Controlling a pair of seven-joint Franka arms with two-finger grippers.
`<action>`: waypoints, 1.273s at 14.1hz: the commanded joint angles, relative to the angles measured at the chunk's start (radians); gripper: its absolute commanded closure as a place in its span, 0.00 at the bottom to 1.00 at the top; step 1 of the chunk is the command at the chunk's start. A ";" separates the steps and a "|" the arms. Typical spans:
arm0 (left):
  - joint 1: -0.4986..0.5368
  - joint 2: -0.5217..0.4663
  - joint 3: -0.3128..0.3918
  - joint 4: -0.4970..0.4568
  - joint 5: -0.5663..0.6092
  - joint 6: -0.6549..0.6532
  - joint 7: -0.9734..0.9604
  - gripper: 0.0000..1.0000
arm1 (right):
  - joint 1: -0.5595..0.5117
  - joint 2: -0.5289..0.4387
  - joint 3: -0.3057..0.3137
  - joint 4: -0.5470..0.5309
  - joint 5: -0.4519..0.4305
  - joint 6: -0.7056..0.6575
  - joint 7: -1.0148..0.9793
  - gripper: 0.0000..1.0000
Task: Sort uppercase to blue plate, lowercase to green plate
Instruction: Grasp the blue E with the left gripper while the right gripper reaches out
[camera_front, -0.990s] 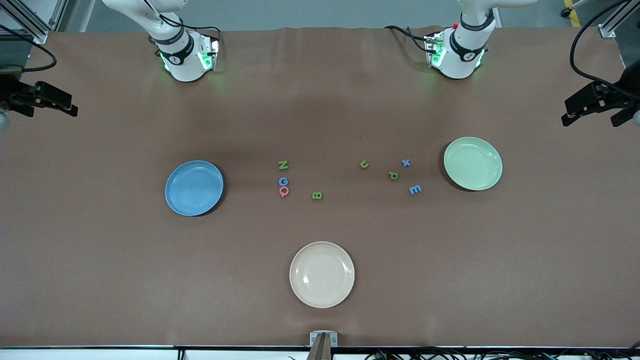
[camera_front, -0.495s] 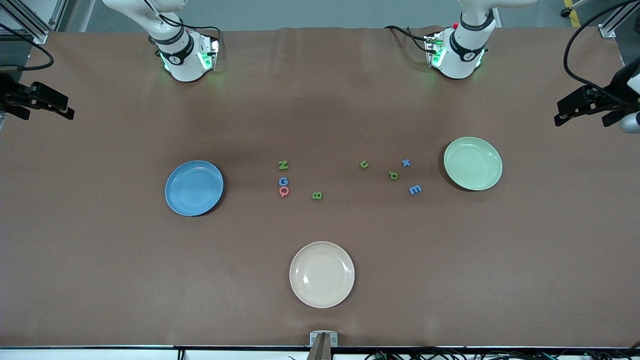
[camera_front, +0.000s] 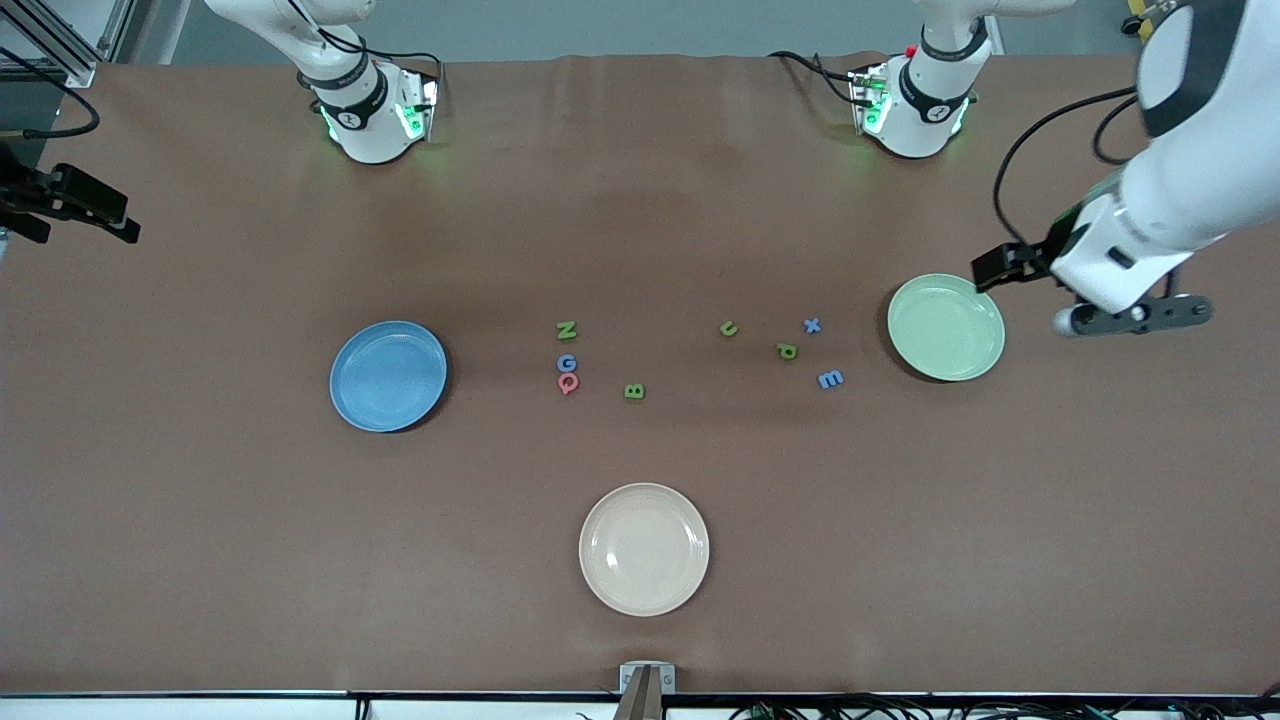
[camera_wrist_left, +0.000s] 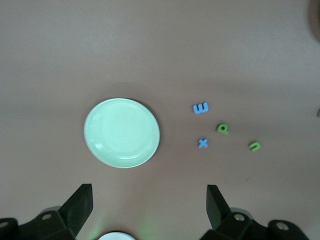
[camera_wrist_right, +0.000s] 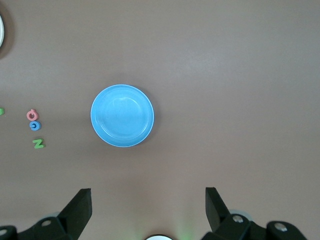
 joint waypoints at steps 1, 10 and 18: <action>0.005 -0.032 -0.057 -0.175 -0.014 0.183 -0.121 0.00 | -0.009 -0.034 0.000 -0.042 -0.003 0.007 -0.007 0.00; -0.009 0.112 -0.151 -0.499 -0.001 0.744 -0.333 0.00 | -0.023 0.000 0.000 0.010 -0.002 -0.001 -0.006 0.00; -0.036 0.398 -0.149 -0.373 0.228 0.860 -0.556 0.00 | 0.018 0.226 0.015 0.003 0.044 0.180 0.003 0.00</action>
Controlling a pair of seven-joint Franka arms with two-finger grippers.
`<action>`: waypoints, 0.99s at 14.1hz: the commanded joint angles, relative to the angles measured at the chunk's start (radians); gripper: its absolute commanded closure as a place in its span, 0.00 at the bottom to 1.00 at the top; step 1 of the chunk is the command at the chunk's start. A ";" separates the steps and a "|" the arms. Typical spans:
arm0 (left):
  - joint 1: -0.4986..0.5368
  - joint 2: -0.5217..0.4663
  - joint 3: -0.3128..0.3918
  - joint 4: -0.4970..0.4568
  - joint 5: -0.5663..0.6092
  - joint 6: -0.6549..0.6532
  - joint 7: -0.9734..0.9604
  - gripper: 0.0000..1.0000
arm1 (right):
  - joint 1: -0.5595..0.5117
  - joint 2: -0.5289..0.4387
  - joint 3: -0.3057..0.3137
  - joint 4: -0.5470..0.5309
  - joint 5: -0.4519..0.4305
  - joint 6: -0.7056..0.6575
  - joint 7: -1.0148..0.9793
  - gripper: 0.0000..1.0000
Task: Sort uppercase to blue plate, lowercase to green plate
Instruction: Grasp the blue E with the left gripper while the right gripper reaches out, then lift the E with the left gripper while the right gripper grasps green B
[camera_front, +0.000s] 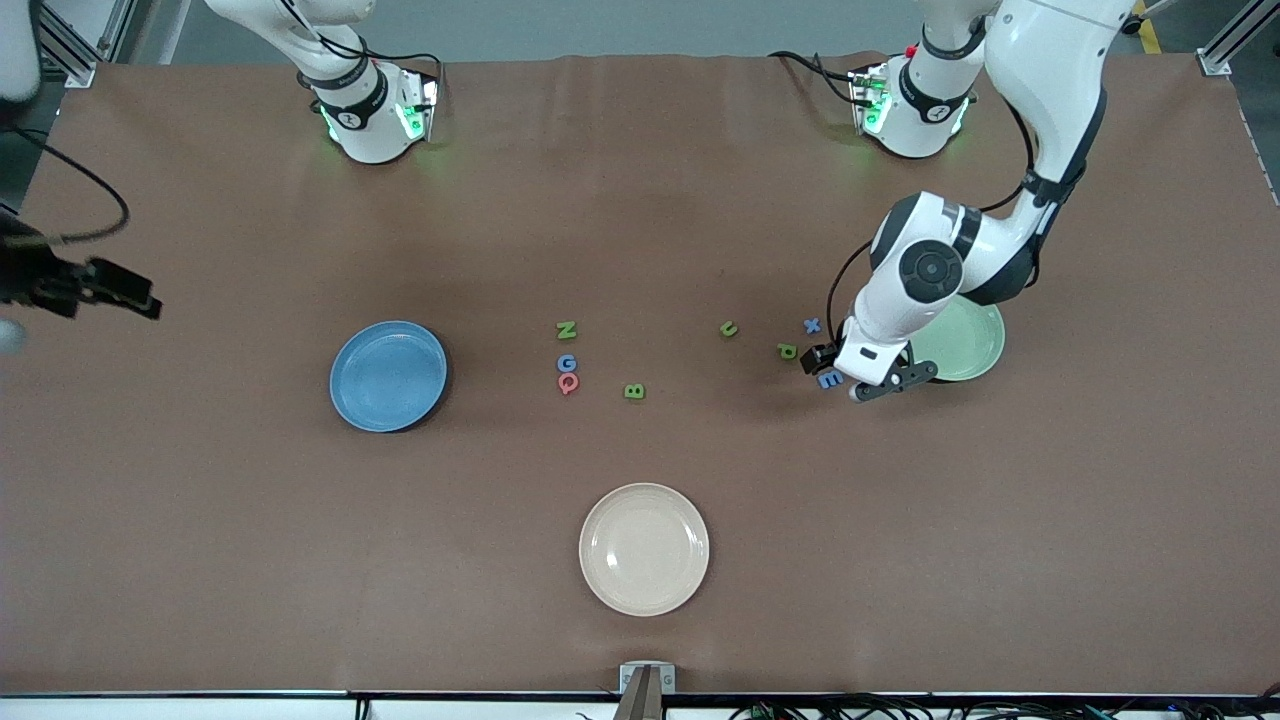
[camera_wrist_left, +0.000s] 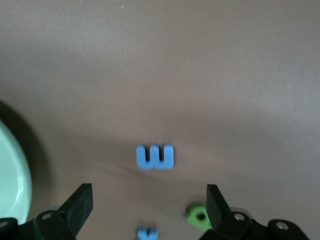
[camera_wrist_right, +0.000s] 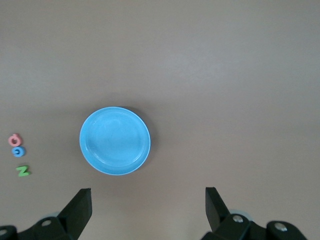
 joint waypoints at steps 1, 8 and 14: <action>-0.010 0.087 0.000 0.098 0.076 -0.009 -0.091 0.00 | 0.047 0.027 0.012 -0.017 0.055 0.023 0.041 0.00; -0.010 0.124 0.000 0.115 0.089 -0.009 -0.098 0.01 | 0.348 0.081 0.012 -0.200 0.064 0.353 0.717 0.00; -0.004 0.114 -0.002 0.071 0.111 -0.006 -0.099 0.01 | 0.514 0.199 0.013 -0.194 0.064 0.537 1.248 0.00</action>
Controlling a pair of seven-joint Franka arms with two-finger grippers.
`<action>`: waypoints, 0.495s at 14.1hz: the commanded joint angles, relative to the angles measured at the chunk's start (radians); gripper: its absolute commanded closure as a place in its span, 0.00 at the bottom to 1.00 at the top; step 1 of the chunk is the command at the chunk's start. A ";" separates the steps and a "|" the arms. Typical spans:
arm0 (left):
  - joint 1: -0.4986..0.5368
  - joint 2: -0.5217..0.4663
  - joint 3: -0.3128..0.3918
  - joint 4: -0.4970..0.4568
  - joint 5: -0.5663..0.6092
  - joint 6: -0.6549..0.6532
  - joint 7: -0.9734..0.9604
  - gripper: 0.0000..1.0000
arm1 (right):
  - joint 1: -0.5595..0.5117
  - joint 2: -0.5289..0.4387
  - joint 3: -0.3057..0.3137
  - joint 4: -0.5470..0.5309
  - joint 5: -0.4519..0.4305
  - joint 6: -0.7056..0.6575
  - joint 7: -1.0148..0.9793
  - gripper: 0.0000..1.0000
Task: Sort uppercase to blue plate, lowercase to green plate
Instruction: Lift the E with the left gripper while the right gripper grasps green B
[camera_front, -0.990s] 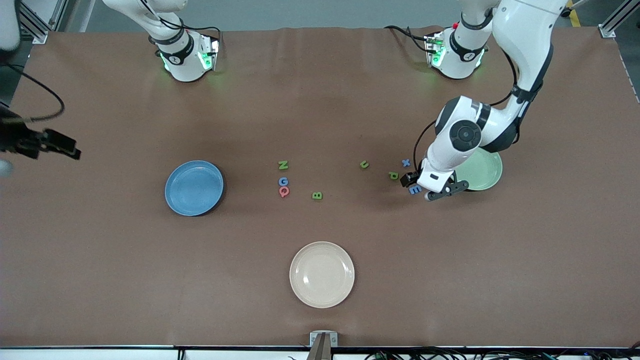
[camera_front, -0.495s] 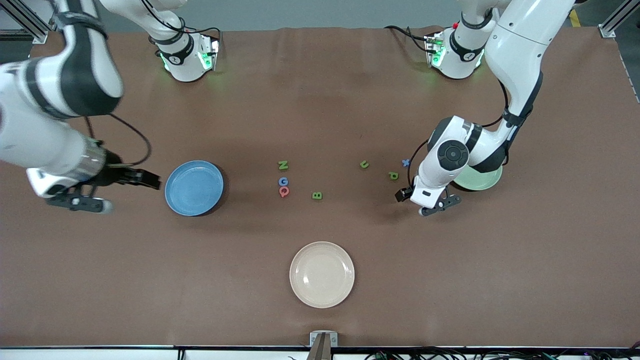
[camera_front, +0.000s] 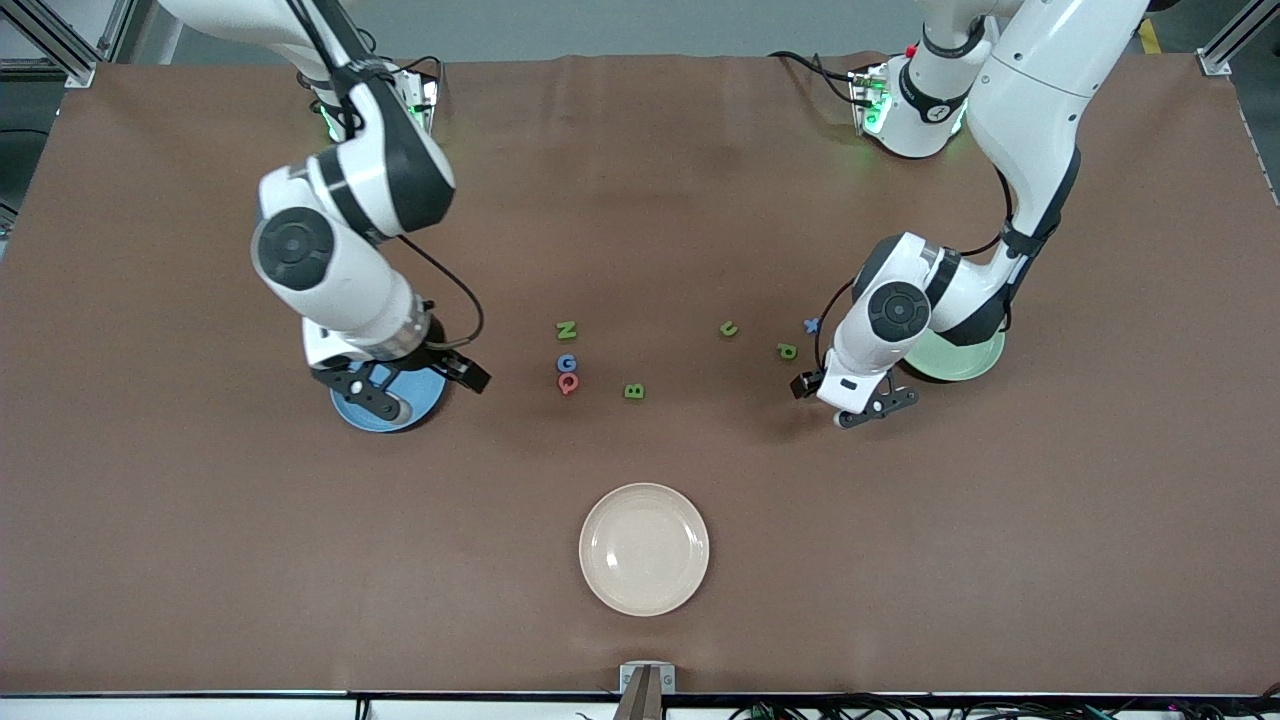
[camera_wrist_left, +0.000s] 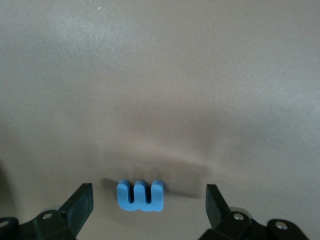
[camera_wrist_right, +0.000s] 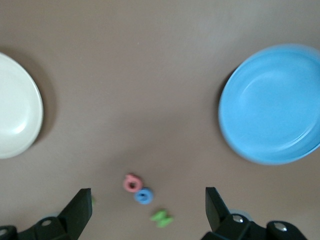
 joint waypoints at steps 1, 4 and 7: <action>0.001 -0.010 -0.002 -0.017 0.026 0.000 -0.027 0.02 | 0.046 0.022 -0.010 0.009 -0.025 0.031 0.195 0.00; 0.001 -0.008 -0.002 -0.017 0.026 0.001 -0.027 0.10 | 0.101 0.086 -0.012 0.018 -0.153 0.027 0.218 0.00; 0.001 -0.002 -0.002 -0.017 0.026 0.003 -0.028 0.22 | 0.099 0.138 -0.013 0.049 -0.071 0.030 0.324 0.00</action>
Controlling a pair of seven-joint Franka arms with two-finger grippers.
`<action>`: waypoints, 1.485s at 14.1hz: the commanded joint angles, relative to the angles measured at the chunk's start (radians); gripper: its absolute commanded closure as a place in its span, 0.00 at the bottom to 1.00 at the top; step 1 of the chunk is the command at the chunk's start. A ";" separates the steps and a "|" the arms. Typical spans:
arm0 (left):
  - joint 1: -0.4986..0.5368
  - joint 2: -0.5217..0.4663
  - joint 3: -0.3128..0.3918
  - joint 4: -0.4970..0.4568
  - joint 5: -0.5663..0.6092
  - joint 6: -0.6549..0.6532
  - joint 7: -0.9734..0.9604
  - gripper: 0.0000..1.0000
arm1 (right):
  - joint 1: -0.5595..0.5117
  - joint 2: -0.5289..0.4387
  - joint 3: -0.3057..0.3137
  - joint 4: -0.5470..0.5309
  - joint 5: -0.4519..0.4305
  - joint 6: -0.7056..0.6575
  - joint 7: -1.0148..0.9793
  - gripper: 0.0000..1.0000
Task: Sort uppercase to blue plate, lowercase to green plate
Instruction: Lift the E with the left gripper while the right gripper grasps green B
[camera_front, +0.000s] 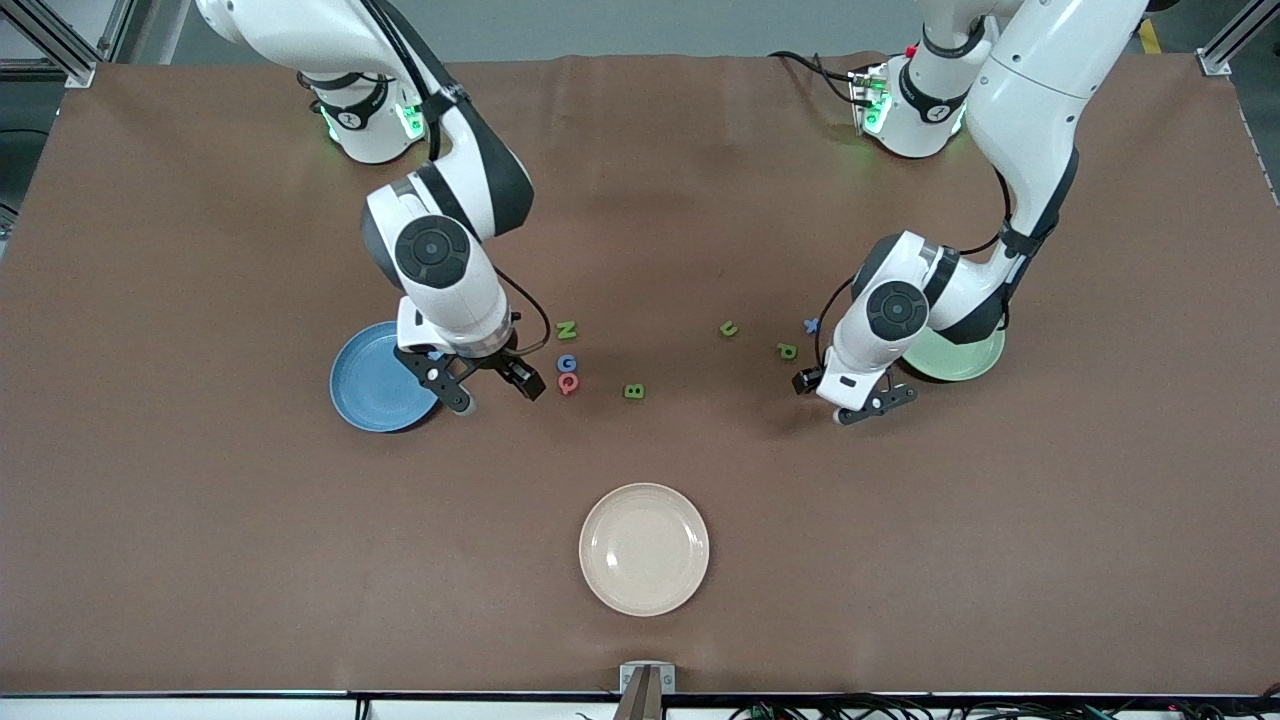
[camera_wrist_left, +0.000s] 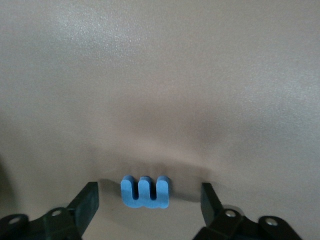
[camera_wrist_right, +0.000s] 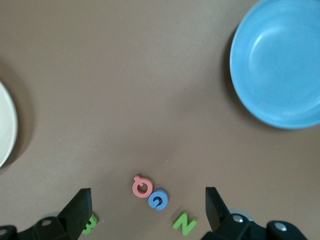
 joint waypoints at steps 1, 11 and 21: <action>-0.001 -0.001 -0.002 -0.008 0.026 0.008 -0.028 0.26 | 0.005 0.075 -0.011 0.061 0.040 -0.008 0.075 0.00; -0.001 -0.004 -0.002 -0.006 0.026 0.009 -0.028 0.70 | 0.112 0.233 -0.010 0.121 0.037 0.182 0.645 0.00; 0.128 -0.335 -0.025 -0.180 0.021 -0.170 0.314 0.77 | 0.204 0.419 -0.014 0.309 0.000 0.170 0.775 0.04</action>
